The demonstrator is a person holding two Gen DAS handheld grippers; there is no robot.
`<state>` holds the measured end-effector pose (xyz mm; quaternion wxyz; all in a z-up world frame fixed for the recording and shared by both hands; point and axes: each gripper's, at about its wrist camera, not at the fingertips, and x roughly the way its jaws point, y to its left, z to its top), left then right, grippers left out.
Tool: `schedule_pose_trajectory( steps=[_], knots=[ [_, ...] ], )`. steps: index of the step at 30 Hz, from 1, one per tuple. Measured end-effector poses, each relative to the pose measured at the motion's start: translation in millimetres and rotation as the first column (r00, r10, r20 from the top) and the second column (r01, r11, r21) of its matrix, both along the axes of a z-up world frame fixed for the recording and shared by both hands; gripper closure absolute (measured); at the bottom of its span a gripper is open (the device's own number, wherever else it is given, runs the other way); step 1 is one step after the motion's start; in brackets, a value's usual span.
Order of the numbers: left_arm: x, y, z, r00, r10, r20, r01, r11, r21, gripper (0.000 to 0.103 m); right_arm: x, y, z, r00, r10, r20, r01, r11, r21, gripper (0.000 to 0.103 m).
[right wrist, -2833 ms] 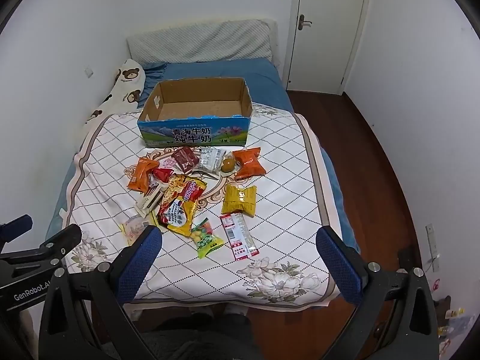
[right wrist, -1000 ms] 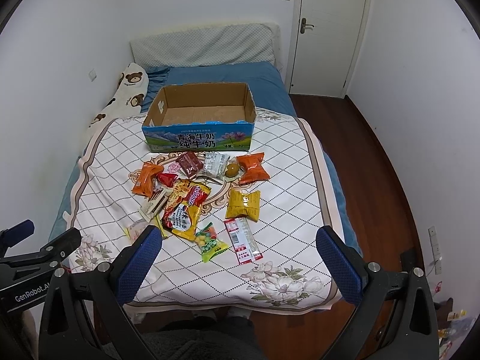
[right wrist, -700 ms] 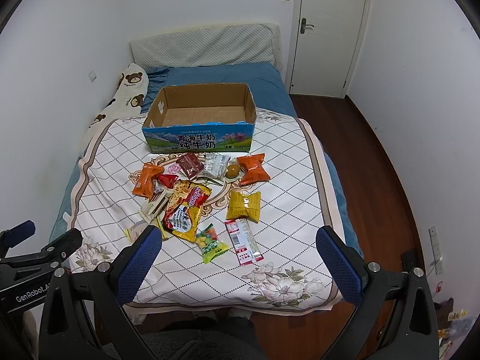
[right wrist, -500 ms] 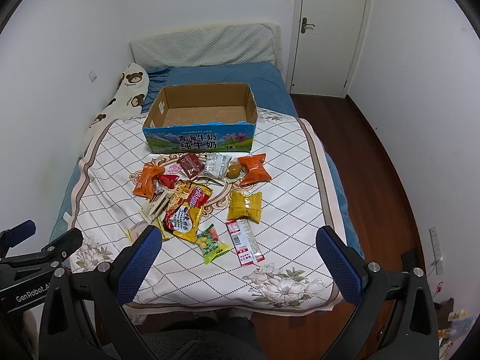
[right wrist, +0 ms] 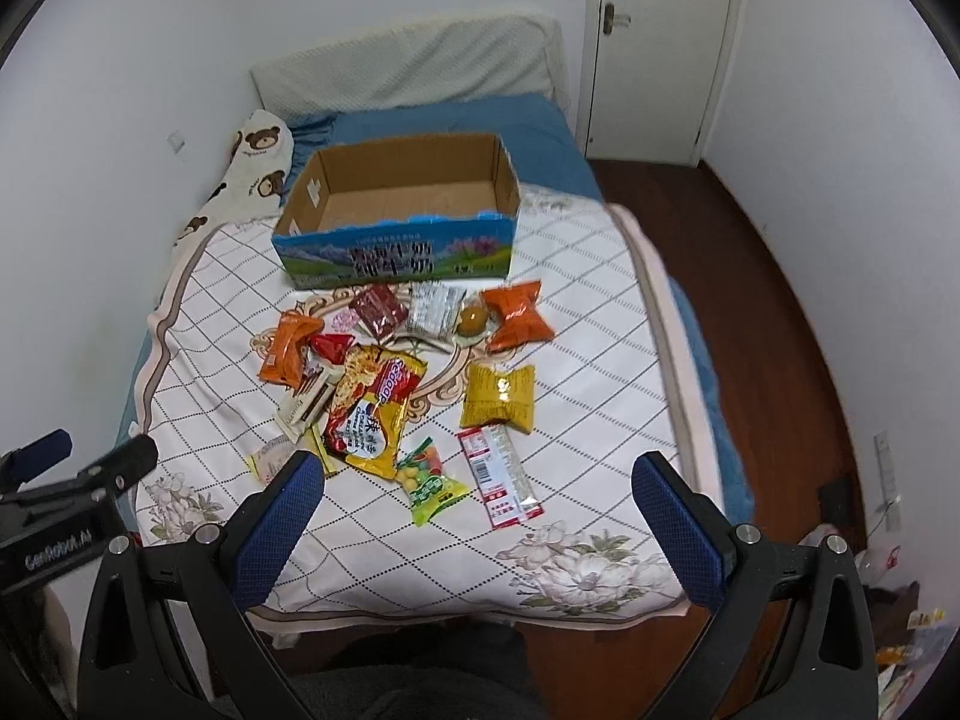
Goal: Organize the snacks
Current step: 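Grasp the yellow Sedaap noodle pack with the left tool while the right tool grasps the red-white stick packet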
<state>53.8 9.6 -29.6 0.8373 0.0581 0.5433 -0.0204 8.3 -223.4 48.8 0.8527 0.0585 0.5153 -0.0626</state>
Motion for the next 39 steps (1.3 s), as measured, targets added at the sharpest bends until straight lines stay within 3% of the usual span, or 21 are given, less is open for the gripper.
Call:
schedule_pose_trajectory(
  steps=[3,10,17,21,24,26,28,33,36,39],
  knots=[
    [24.2,-2.4,-29.4,0.999,-0.023,-0.027,0.025,0.998,0.063,0.000,19.0,-7.9,-34.2,0.999,-0.014,-0.051,0.015,0.999,0.037,0.000],
    [95.4,-30.9,-118.4,0.977,-0.145,-0.157,0.167,0.977,0.133,0.000,75.4,-38.5,-134.7,0.982,-0.062,-0.180,0.077,0.994,0.077,0.000],
    [149.5,-75.9,-222.3,0.917,-0.223,-0.332,0.281,0.950,0.138,0.000,126.1,-59.8,-243.1,0.931,-0.043,-0.362,0.083,0.992,0.095,0.001],
    [167.3,-92.1,-272.1,0.884,-0.235,-0.405,0.320,0.935,0.155,0.000,129.5,-61.4,-281.7,0.897,-0.018,-0.441,0.070,0.992,0.102,0.002],
    [174.2,-100.1,-291.4,0.878,-0.240,-0.414,0.336,0.925,0.175,0.002,129.9,-59.6,-299.9,0.880,0.008,-0.475,0.043,0.994,0.097,0.002],
    [177.5,-103.4,-295.5,0.889,-0.243,-0.388,0.338,0.920,0.199,0.002,130.0,-56.9,-310.9,0.871,0.031,-0.491,0.025,0.994,0.106,0.002],
    [181.4,-103.8,-295.0,0.905,-0.236,-0.355,0.321,0.925,0.204,0.008,130.3,-54.1,-320.2,0.861,0.043,-0.507,0.012,0.994,0.105,0.003],
    [172.9,-103.6,-285.5,0.913,-0.236,-0.331,0.313,0.929,0.199,0.020,130.2,-42.9,-349.1,0.838,0.084,-0.539,-0.027,0.993,0.114,0.013],
    [163.5,-99.1,-282.2,0.910,-0.233,-0.342,0.308,0.933,0.184,0.024,126.6,-37.4,-364.2,0.824,0.096,-0.559,-0.040,0.993,0.111,0.017],
    [152.9,-91.2,-290.3,0.890,-0.225,-0.396,0.307,0.939,0.157,0.024,122.2,-31.6,-375.8,0.817,0.105,-0.567,-0.065,0.994,0.090,0.017]
  ],
)
